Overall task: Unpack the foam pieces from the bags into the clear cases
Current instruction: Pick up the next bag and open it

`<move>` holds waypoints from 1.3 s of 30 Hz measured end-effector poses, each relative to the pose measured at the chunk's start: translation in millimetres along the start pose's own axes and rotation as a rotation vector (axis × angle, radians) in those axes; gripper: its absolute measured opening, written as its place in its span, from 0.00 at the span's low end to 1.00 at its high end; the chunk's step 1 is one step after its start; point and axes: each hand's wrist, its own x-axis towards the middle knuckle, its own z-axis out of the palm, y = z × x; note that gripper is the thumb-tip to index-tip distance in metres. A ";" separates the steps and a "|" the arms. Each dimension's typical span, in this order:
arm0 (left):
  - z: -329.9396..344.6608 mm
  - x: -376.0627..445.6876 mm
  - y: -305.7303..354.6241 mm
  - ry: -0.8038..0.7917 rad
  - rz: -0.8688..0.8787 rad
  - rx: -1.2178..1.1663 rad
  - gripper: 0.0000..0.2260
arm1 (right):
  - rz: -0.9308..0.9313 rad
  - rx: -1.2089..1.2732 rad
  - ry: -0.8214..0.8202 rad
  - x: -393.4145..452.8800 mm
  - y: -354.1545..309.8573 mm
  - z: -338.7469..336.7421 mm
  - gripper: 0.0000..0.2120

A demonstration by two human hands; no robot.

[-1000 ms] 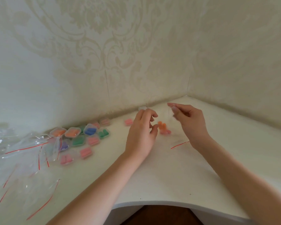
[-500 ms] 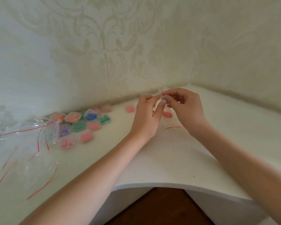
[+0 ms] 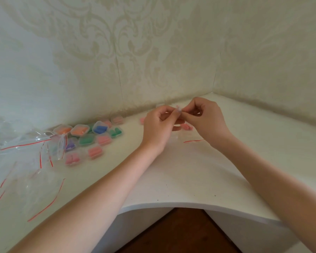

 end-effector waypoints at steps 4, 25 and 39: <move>-2.0 3.7 1.1 0.013 -0.132 -0.052 0.09 | -0.029 -0.020 -0.075 -0.7 -0.4 -2.8 0.06; -6.9 10.2 -9.6 0.046 -0.131 -0.144 0.01 | -0.015 -0.032 -0.045 3.7 15.7 5.0 0.06; -6.5 13.8 -14.3 0.099 -0.103 -0.088 0.04 | -0.125 -0.035 -0.050 2.2 14.8 8.7 0.09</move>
